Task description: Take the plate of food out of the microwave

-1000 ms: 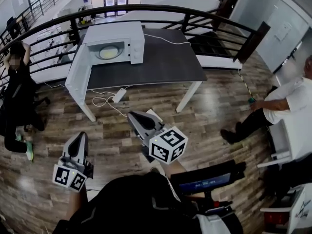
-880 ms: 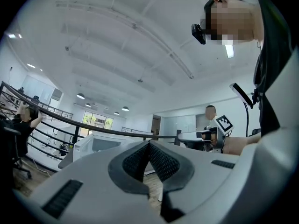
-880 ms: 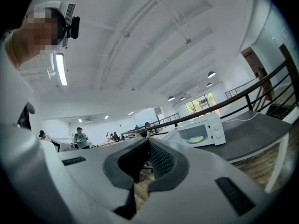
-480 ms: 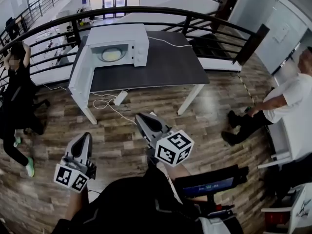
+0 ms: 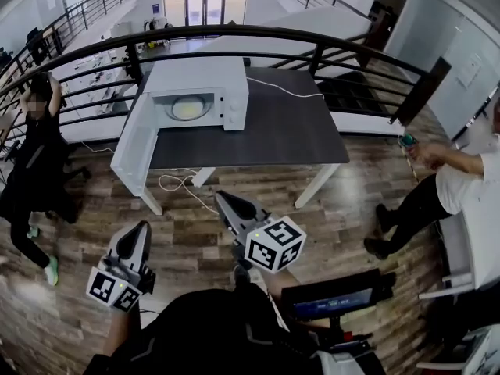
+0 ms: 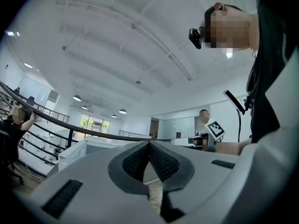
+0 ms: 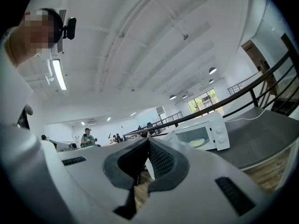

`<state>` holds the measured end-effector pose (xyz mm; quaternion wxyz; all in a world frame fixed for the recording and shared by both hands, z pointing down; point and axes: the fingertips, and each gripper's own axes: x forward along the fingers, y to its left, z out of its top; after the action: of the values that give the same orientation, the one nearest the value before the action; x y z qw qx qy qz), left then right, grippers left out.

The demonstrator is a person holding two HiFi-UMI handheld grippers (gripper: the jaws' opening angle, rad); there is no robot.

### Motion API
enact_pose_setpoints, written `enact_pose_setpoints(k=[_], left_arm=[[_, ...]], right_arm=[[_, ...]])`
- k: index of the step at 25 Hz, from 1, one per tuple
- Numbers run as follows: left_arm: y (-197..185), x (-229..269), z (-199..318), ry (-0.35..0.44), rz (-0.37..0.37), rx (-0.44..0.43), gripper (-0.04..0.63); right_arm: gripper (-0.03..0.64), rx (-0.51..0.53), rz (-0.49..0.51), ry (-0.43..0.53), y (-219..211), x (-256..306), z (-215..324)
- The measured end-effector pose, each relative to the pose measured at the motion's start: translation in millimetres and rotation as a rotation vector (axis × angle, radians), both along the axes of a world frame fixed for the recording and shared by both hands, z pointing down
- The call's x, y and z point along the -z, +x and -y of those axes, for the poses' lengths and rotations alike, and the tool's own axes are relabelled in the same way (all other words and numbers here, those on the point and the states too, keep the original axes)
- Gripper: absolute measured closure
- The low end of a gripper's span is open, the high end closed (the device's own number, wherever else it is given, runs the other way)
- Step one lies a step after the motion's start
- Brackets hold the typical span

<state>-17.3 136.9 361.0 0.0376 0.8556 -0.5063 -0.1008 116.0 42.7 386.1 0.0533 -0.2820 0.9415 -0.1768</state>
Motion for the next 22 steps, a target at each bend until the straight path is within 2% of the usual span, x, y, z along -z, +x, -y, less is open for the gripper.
enact_pose_setpoints(k=[3, 7, 13, 22], left_arm=[[12, 4, 20, 0.003, -0.034, -0.006, 0.591], [19, -14, 46, -0.048, 0.025, 0.039, 0.591], [28, -15, 84, -0.048, -0.043, 0.078, 0.591], [47, -32, 146, -0.070, 0.005, 0.152, 0.591]], right_arm=[[0.617, 0.015, 0.007, -0.006, 5, -1, 25], [0.617, 0.042, 0.016, -0.016, 15, -5, 53], [0.617, 0.116, 0.038, -0.057, 22, -10, 91], [0.617, 0.147, -0.007, -0.033, 36, -23, 150]])
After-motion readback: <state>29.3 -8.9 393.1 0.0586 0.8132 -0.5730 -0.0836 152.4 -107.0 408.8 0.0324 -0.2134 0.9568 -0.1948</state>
